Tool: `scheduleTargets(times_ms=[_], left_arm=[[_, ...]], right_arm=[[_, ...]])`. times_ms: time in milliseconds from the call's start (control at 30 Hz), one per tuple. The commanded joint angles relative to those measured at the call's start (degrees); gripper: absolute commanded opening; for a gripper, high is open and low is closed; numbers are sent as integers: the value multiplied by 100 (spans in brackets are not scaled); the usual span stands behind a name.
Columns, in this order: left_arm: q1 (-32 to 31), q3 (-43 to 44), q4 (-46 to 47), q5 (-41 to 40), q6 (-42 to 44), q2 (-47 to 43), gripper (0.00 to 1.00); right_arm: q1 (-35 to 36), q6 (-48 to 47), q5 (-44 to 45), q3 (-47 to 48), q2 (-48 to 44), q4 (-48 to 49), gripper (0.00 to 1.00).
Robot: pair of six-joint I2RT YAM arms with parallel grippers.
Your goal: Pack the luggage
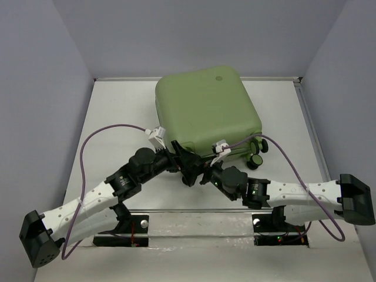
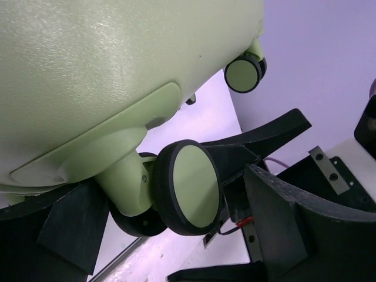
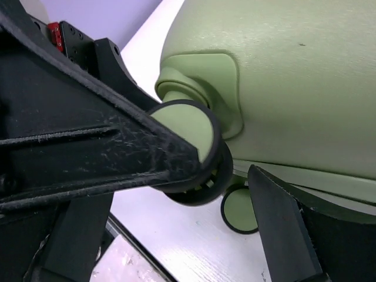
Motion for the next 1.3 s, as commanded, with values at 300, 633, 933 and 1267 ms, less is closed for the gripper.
scheduleTargets(times_ms=[300,633,933,1267], left_arm=[[-37,59,1360,-128,-120,-588,99],[-37,103,861,-284,-68,-719,99],[-37,-72,-1011,-1778,319,-1966,91],[-46,-1681,-303,-1419,231,-2233,37]], right_arm=[[-521,-956,-147,992,1174,800,85],[-688,-895,-33,685,1403,1944,40],[-688,-851,82,421,982,1786,7],[-688,-939,-32,430,727,1391,7]])
